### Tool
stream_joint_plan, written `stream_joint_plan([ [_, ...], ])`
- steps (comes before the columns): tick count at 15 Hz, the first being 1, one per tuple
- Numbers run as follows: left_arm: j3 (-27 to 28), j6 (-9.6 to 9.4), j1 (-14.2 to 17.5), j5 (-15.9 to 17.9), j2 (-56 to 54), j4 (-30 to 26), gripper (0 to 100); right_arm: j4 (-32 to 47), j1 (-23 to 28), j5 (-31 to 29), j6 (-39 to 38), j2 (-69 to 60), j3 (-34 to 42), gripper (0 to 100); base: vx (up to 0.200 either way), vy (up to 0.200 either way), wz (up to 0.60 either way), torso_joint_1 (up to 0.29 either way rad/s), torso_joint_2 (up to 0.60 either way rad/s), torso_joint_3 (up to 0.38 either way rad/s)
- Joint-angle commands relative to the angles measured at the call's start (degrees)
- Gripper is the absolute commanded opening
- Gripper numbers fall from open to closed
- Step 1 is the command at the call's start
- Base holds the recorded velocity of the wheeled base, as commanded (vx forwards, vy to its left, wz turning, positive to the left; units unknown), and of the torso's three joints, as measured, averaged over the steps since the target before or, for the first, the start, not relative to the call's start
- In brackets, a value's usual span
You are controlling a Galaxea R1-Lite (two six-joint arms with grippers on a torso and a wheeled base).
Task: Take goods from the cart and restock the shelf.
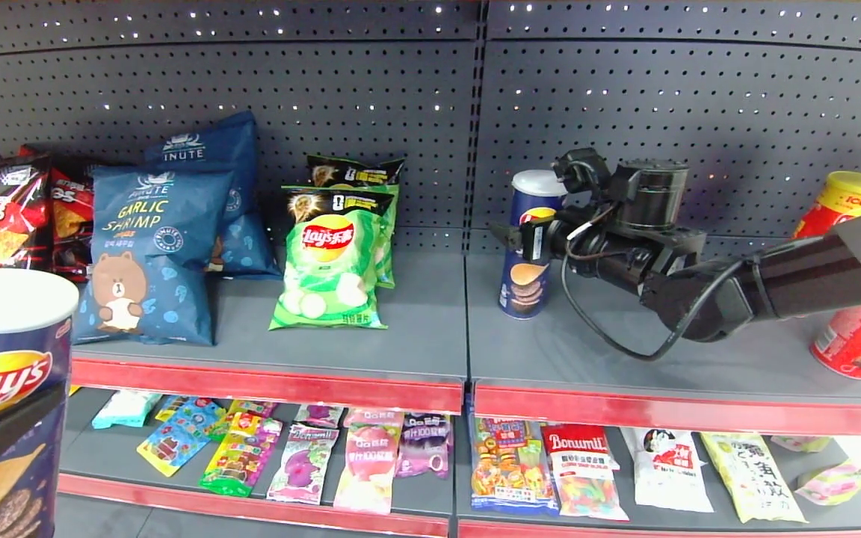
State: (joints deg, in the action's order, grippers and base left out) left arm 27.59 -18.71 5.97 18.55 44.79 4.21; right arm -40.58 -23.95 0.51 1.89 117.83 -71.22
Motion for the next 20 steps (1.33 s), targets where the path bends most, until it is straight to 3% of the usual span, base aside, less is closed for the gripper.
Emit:
stream_joint_plan([
  [1,0.1,-0.01,0.0,0.0,0.3,0.0,0,0.0,0.0,0.0,0.0,0.7,-0.8,100,0.0,0.0,0.0,0.0,0.0,0.0],
  [3,-0.2,-0.1,-0.3,0.0,0.5,0.0,0,0.1,0.0,-0.3,0.0,1.2,-0.9,100,0.0,0.0,0.0,0.0,0.0,0.0],
  [4,-0.5,-0.01,-0.8,-0.1,0.5,0.0,0,0.1,-0.1,-0.3,0.0,1.2,-0.9,0,0.0,0.0,0.0,0.0,0.0,0.0],
  [9,-1.0,-0.01,-1.5,-0.2,0.1,0.1,0,0.0,-1.3,-1.2,-0.2,1.1,-0.6,0,0.0,0.0,0.0,0.0,0.0,0.0],
  [11,-1.0,-0.01,-1.5,-0.2,0.0,0.1,0,0.0,-1.9,-4.5,-0.2,-0.3,0.1,0,0.0,0.0,0.0,0.0,0.0,0.0],
  [20,-1.9,0.08,-1.5,-0.2,-0.3,0.1,0,0.6,-0.7,-13.4,1.5,-21.1,17.9,0,0.0,0.0,0.0,0.0,0.0,0.0],
])
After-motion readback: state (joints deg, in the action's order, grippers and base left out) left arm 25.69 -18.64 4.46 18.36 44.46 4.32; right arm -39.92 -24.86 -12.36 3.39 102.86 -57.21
